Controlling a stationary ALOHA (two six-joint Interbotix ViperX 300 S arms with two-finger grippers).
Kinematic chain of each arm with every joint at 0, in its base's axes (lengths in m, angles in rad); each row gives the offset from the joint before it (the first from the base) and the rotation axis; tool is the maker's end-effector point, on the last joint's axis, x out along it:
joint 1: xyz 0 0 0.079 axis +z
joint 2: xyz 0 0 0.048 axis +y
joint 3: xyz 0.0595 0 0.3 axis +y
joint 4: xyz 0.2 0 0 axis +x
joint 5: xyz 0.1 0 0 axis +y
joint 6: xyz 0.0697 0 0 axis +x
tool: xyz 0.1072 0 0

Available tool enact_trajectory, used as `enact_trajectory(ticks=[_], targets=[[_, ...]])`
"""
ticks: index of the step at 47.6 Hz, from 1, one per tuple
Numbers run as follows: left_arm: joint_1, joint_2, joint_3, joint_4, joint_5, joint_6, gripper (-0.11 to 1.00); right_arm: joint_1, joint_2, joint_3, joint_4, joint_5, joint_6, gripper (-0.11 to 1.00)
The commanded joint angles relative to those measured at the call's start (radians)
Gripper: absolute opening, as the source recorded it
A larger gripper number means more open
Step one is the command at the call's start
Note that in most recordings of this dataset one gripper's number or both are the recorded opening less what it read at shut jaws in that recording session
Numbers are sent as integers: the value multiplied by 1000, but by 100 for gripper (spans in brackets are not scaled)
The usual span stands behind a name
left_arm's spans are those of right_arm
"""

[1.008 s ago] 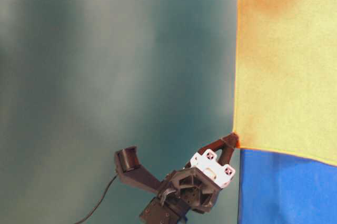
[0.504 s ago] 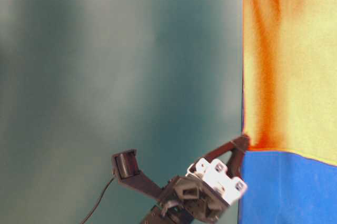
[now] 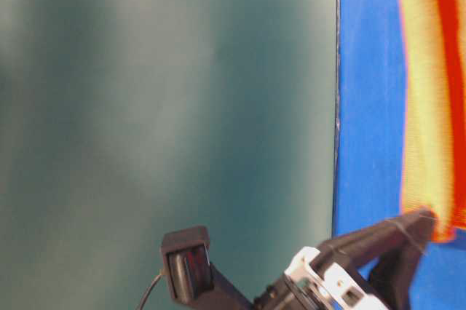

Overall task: Fold the orange towel.
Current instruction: 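Lift the far edge with both grippers and fold it toward the near edge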

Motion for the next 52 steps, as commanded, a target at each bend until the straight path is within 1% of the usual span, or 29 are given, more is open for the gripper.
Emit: enact_trajectory(ticks=[1,7,11,21,25,38,40,42,44,46,47,49,50,51,52], targets=[[-46,-14,-9,-3,3,-14,3,69,23,-12,3,-2,37,1],[-83,-12,-3,-3,8,-52,3,130,72,-20,3,-2,84,1],[-89,-12,-3,-3,8,-66,3,161,109,-29,3,0,115,1],[-89,-6,-6,-3,8,-66,3,221,160,-54,3,0,144,1],[-89,-6,-5,-3,6,-66,3,233,164,-57,3,0,152,1],[-89,-6,-3,-3,3,-66,3,233,166,-57,2,-5,156,1],[-89,-6,-3,-3,3,-66,5,233,166,-57,2,-5,156,2],[-89,-6,-3,-3,3,-66,9,233,166,-57,3,-5,158,2],[-89,-6,-3,-3,3,-66,17,233,166,-58,3,-5,158,2],[-89,-6,-3,-3,3,-66,27,233,164,-60,5,-3,160,2],[-89,-8,-3,-2,3,-66,35,233,164,-61,3,-2,160,2],[-91,-8,-5,-3,3,-63,47,235,163,-66,3,0,160,3],[-89,-9,-6,-3,8,-58,52,236,161,-67,5,3,160,5],[-89,-11,-6,-2,8,-52,57,241,160,-69,3,6,160,9],[-89,-14,-6,-3,9,-51,62,244,156,-75,3,11,160,16]])
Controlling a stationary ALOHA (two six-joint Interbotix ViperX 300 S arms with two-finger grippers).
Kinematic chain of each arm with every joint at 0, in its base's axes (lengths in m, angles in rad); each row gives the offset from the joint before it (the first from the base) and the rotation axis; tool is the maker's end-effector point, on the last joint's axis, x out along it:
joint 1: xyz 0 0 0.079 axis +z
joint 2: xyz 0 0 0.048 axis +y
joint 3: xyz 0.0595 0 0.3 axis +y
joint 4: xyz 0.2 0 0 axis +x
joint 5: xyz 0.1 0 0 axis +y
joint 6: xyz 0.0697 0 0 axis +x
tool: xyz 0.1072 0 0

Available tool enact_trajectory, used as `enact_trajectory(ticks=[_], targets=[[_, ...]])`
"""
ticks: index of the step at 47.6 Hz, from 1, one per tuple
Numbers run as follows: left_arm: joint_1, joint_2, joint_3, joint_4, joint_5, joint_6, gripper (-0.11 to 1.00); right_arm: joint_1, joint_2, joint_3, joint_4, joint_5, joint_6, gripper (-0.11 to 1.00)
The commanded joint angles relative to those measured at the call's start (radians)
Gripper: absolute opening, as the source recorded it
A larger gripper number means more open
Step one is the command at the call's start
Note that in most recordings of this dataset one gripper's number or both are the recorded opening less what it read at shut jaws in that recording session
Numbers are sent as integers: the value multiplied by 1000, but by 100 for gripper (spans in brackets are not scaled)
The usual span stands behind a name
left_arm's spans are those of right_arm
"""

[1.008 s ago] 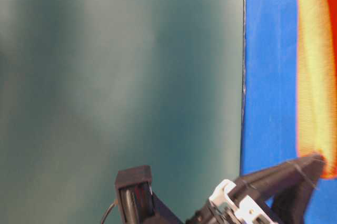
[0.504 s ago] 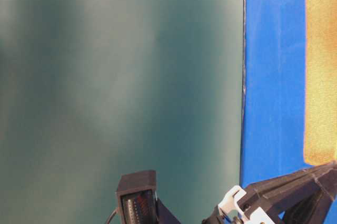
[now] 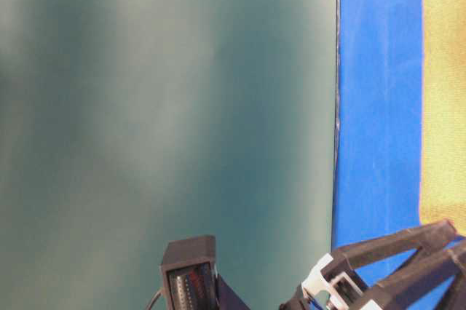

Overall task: Fold the orange towel.
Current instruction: 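Lift the far edge with both grippers and fold it toward the near edge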

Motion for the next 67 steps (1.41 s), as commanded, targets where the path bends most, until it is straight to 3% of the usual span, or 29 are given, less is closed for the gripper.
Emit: enact_trajectory(ticks=[1,4,7,10,18,27,35,45,59,67], targets=[[-5,-20,-9,-2,2,11,67,14,-17,-29,2,11,0,23],[-5,-40,-9,0,12,14,72,18,-29,-41,-2,37,-3,41],[-2,-60,-6,0,28,17,69,18,-48,-52,-14,71,-6,58],[6,-81,-5,3,43,18,66,17,-66,-63,-34,103,-8,66],[78,-112,-2,5,54,20,65,-29,-127,-81,-124,158,-6,58],[179,-106,-15,5,54,20,65,-190,-135,-78,-213,181,-3,59],[222,-91,-29,5,52,20,64,-295,-103,-80,-276,190,-3,59],[238,-26,-58,6,46,20,64,-334,-18,-83,-310,169,-3,59],[291,74,-78,6,41,20,64,-344,127,-75,-310,29,-3,59],[293,118,-78,6,34,18,64,-351,186,-75,-310,6,-3,59]])
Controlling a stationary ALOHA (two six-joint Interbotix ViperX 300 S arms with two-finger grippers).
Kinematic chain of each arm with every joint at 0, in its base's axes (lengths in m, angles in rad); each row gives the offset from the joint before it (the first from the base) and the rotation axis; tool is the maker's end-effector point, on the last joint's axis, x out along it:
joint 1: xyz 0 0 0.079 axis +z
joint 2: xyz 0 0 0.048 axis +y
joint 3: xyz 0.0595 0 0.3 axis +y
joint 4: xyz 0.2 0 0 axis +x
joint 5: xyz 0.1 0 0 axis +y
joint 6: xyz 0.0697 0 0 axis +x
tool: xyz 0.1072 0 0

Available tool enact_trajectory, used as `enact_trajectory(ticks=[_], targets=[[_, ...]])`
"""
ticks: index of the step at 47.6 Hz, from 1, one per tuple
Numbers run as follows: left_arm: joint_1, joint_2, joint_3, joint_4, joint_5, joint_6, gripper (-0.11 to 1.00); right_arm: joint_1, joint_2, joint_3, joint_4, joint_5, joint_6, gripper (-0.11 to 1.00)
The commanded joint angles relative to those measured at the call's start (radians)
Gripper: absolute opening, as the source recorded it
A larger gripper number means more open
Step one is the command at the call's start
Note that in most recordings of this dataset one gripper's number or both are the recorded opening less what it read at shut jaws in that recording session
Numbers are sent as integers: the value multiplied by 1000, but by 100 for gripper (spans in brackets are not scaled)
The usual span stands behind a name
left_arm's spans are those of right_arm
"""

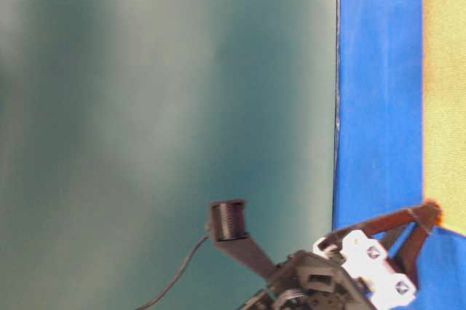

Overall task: Fold the orange towel.
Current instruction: 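Lift the far edge with both grippers and fold it toward the near edge, then lower the folded edge onto the near edge and release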

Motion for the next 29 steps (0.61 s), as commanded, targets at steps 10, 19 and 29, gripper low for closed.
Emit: enact_trajectory(ticks=[10,19,29], targets=[[-2,12,-9,2,-6,2,64,-6,9,-12,-3,-23,-2,59],[-2,15,-17,3,3,-2,59,-6,12,-8,0,-40,-2,57],[-29,23,-38,2,87,2,31,-5,11,-6,0,-40,-2,24]])
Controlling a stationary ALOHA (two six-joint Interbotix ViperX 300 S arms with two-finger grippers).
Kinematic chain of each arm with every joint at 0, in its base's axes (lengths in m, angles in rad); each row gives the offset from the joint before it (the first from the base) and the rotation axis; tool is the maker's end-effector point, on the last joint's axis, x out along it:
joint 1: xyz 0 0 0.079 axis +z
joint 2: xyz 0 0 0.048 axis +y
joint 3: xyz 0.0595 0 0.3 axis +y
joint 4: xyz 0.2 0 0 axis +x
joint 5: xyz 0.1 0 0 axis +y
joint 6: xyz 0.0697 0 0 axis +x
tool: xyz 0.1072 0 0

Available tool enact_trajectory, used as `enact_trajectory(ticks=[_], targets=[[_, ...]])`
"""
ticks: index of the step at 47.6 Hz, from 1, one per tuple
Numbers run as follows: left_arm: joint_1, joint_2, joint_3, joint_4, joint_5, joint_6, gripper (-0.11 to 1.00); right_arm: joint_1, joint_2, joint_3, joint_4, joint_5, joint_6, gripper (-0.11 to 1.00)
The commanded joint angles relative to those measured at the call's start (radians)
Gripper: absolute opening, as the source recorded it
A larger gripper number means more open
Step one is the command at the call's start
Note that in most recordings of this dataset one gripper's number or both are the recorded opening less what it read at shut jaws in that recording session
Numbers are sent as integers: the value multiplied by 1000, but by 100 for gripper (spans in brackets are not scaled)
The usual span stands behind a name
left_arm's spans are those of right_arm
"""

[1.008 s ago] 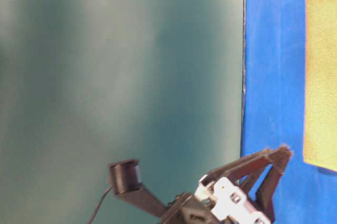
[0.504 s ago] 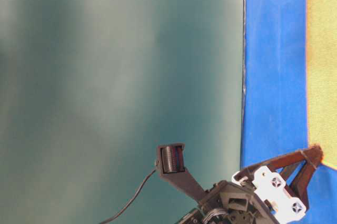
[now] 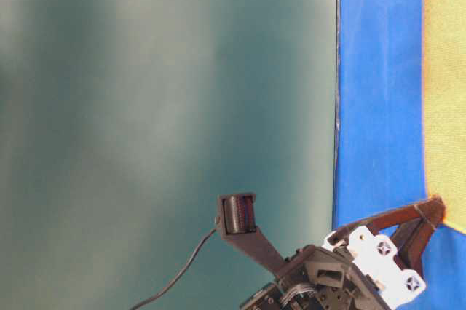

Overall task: Fold the orange towel.
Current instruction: 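Lower the folded edge onto the near edge and release, then grasp the left end corners of the folded strip with both grippers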

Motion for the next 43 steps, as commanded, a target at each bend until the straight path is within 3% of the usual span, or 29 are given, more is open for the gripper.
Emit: enact_trajectory(ticks=[1,4,8,27,43], targets=[[-12,3,-12,3,46,5,27,0,-8,-6,0,-8,-3,19],[-25,6,-25,3,72,5,14,2,-8,-6,0,-9,-3,4],[-32,11,-37,3,103,5,2,2,-8,-6,0,-9,-3,3],[-21,-40,-52,3,160,5,2,2,-37,-9,2,2,-2,3],[-15,-245,-60,5,262,2,2,6,-282,-37,2,152,-14,3]])
